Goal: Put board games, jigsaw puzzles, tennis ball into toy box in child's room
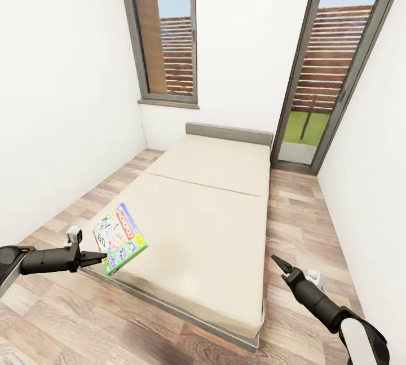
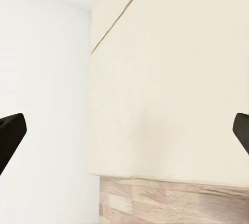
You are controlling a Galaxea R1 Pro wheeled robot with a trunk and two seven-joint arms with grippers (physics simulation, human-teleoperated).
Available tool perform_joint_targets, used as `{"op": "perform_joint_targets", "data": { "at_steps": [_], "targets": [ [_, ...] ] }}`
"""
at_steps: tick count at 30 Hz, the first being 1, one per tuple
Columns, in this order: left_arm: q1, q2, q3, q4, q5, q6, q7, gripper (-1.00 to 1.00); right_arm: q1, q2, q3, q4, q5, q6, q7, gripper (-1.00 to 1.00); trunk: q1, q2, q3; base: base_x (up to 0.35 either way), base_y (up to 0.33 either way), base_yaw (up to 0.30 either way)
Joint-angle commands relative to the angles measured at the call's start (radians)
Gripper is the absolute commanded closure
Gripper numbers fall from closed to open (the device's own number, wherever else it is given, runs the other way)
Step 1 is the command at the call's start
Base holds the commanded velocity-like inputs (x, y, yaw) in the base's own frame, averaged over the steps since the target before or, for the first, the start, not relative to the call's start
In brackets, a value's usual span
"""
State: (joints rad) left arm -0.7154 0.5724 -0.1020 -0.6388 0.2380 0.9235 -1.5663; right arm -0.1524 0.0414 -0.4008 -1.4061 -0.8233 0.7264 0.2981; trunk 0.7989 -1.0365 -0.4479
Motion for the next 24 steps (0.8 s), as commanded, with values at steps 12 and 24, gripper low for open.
{"op": "perform_joint_targets", "data": {
  "at_steps": [12, 24],
  "targets": [
    [-0.001, 0.001, -0.005, 0.001, 0.002, 0.011, -0.004, 1.00, -0.001, 0.004, 0.000, -0.001, 0.002, 0.007, -0.001, -1.00, -0.046, 0.083, 0.037, 0.000, 0.000, 0.136],
    [-0.001, 0.001, -0.005, 0.000, 0.002, 0.011, -0.004, 1.00, -0.001, 0.006, 0.002, -0.001, 0.001, 0.005, -0.001, -1.00, -0.092, 0.167, 0.082, 0.000, 0.000, 0.272]
  ]
}}
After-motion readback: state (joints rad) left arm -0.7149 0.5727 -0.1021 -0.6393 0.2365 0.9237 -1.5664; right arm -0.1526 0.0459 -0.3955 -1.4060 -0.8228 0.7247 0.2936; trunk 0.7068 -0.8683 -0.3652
